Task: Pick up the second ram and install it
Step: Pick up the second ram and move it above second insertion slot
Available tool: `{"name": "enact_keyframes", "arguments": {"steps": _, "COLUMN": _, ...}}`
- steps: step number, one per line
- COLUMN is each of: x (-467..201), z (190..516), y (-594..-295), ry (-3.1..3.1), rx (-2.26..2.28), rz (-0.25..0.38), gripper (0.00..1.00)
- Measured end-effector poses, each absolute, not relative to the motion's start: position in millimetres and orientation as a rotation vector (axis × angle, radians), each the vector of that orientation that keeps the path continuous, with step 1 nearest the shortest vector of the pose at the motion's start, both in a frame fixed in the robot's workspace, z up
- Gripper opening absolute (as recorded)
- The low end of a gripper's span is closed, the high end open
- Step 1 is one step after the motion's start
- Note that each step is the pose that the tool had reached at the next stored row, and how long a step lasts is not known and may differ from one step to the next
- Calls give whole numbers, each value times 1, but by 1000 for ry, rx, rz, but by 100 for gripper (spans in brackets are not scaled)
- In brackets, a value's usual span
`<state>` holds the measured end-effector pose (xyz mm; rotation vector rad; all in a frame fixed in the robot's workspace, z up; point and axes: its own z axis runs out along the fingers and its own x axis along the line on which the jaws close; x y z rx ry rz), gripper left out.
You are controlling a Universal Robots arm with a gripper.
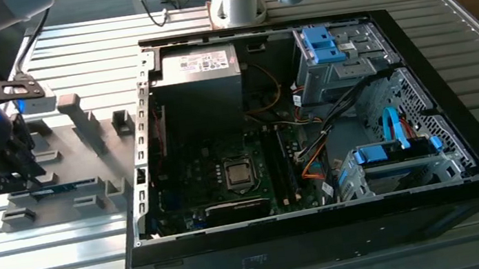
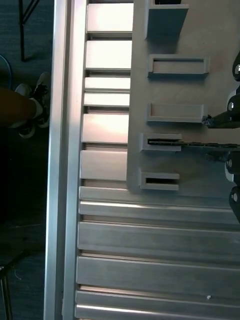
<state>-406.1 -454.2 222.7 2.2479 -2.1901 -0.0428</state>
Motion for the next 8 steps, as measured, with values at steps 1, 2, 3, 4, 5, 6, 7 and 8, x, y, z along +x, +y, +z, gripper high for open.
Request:
{"name": "enact_keyframes", "arguments": {"steps": 1, "x": -406, "z": 222, "y": -454, "ry": -2190, "rx": 2248, "rz": -43, "gripper": 32}}
{"name": "enact_keyframes", "arguments": {"steps": 2, "x": -406, "z": 221, "y": -454, "ry": -2190, "rx": 2248, "rz": -43, "gripper": 32}}
{"name": "enact_keyframes", "arguments": {"steps": 3, "x": -406, "z": 220, "y": -454, "ry": -2190, "rx": 2248, "rz": -43, "gripper": 32}}
{"name": "enact_keyframes", "arguments": {"steps": 4, "x": -406, "z": 219, "y": -454, "ry": -2190, "rx": 2248, "rz": -43, "gripper": 32}}
{"name": "enact_keyframes", "arguments": {"steps": 5, "x": -406, "z": 218, "y": -454, "ry": -2190, "rx": 2248, "rz": -43, "gripper": 32}}
{"name": "enact_keyframes", "arguments": {"steps": 6, "x": -406, "z": 217, "y": -454, "ry": -2190, "rx": 2248, "rz": -43, "gripper": 32}}
{"name": "enact_keyframes", "arguments": {"steps": 7, "x": -406, "z": 217, "y": -454, "ry": -2190, "rx": 2248, "rz": -43, "gripper": 32}}
{"name": "enact_keyframes", "arguments": {"steps": 8, "x": -406, "z": 216, "y": -454, "ry": -2190, "rx": 2248, "rz": -43, "gripper": 32}}
